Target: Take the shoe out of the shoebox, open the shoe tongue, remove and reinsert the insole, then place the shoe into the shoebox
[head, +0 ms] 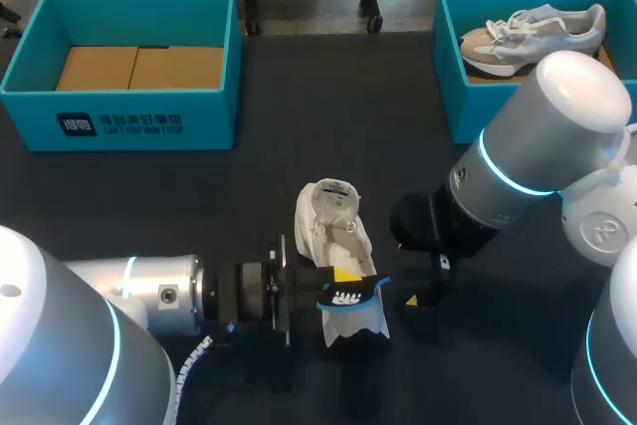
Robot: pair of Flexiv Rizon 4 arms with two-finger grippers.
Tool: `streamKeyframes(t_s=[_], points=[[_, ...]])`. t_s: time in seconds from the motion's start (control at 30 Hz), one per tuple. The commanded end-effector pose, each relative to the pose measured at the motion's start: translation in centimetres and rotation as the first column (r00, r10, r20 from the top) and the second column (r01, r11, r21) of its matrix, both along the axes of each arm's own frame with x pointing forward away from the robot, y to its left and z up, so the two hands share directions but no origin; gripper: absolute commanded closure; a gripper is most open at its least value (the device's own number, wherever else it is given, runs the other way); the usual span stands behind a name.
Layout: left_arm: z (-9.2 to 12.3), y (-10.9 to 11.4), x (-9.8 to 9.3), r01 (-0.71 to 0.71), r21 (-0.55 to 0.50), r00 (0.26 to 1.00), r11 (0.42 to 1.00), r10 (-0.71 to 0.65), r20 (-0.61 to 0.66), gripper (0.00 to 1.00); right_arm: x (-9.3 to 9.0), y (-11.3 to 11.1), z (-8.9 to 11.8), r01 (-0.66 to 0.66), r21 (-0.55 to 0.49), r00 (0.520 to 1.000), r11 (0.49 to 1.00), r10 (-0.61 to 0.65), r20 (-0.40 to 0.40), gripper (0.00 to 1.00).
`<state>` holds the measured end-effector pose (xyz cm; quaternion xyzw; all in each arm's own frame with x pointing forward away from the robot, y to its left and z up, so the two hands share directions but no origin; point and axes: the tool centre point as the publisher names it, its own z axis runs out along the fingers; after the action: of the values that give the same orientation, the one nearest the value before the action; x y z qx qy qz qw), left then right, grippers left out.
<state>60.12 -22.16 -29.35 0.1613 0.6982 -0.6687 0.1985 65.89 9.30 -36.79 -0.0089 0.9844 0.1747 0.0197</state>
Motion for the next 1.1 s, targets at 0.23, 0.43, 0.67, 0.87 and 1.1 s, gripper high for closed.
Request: streamKeyframes(t_s=[0.23, 0.43, 0.67, 0.87, 1.1], points=[[-1.5, -0.7, 0.9, -0.049, 0.05, 0.999, 0.998, 0.048, 0.012, 1.0, -0.1, 0.0, 0.0, 0.0, 0.002, 1.0, 1.0, 0.0, 0.001, 0.0], [-2.6, -0.6, 2.1, -0.08, 0.074, 0.997, 0.994, 0.08, 0.0, 1.0, -0.1, 0.0, 0.0, 0.0, 0.002, 1.0, 1.0, 0.0, 0.001, 0.0], [-3.7, -0.5, 3.0, -0.12, 0.112, 0.993, 0.986, 0.12, 0.008, 1.0, -0.1, 0.0, 0.0, 0.0, 0.002, 1.0, 1.0, 0.0, 0.001, 0.0], [-4.7, -0.6, 3.7, -0.158, 0.156, 0.987, 0.975, 0.151, 0.053, 1.0, -0.1, 0.0, 0.0, 0.0, 0.002, 1.0, 1.0, 0.0, 0.001, 0.0], [-5.8, -0.6, 4.8, -0.203, 0.205, 0.978, 0.957, 0.189, 0.085, 1.0, -0.1, 0.0, 0.0, 0.0, 0.002, 1.0, 1.0, 0.0, 0.001, 0.0]])
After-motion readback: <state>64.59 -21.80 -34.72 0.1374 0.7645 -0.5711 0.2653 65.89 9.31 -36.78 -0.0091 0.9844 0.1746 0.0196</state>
